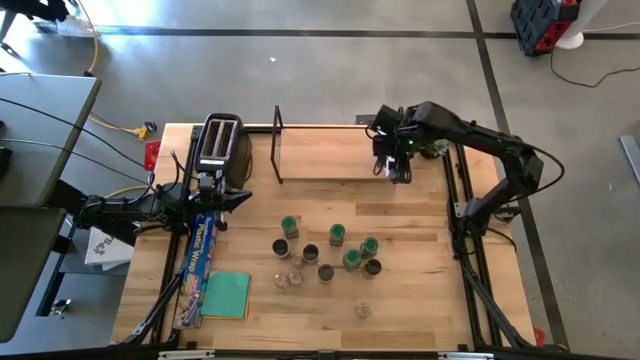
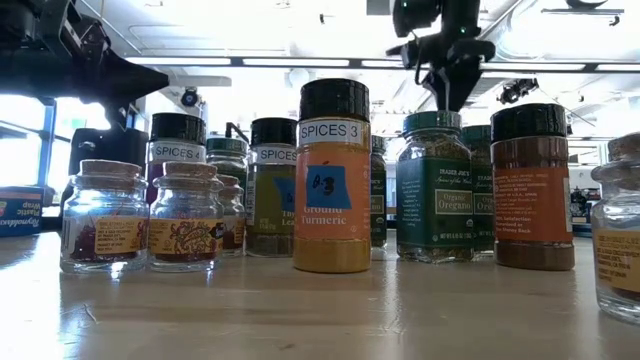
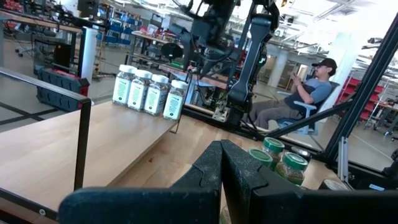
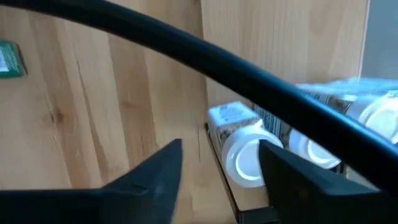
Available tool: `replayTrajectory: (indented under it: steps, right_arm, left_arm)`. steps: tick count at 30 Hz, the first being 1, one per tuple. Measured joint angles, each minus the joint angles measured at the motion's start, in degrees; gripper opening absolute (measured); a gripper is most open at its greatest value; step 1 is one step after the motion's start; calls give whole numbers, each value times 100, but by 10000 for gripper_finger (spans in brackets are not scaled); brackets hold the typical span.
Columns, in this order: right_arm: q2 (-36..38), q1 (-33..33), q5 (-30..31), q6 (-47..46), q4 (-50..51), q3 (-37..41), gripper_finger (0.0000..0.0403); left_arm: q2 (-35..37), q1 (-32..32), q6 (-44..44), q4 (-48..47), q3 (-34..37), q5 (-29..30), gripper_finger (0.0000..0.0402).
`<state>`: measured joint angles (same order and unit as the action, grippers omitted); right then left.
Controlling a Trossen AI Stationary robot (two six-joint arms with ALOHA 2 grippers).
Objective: Shelf spices
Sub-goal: Put the white seasoning bottle on the shelf and align it with the other white seasoning bottles
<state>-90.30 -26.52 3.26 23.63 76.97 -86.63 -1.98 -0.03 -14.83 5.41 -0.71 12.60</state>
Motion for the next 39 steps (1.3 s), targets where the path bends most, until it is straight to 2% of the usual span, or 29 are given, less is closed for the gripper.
replayTrajectory:
  steps: [6, 9, 16, 20, 27, 39]
  right_arm:
    - [-4, -156, -94, -318, -36, 159, 49]
    - [-4, -283, -120, -408, -58, 159, 8]
    - [-4, -579, -119, -471, -143, 162, 7]
    - [-70, -687, -315, -457, -188, 162, 2]
    - [-385, -695, -337, -413, -270, 159, 1]
    - [-470, -700, -224, -410, -606, 175, 0]
  left_arm:
    - [-1, 0, 0, -2, 0, 1, 0]
    - [-1, 0, 0, -2, 0, 0, 0]
    - [0, 0, 0, -2, 0, 0, 0]
    - [0, 0, 0, -2, 0, 0, 0]
    - [0, 0, 0, -2, 0, 2, 0]
    - [0, 2, -2, 0, 0, 2, 0]
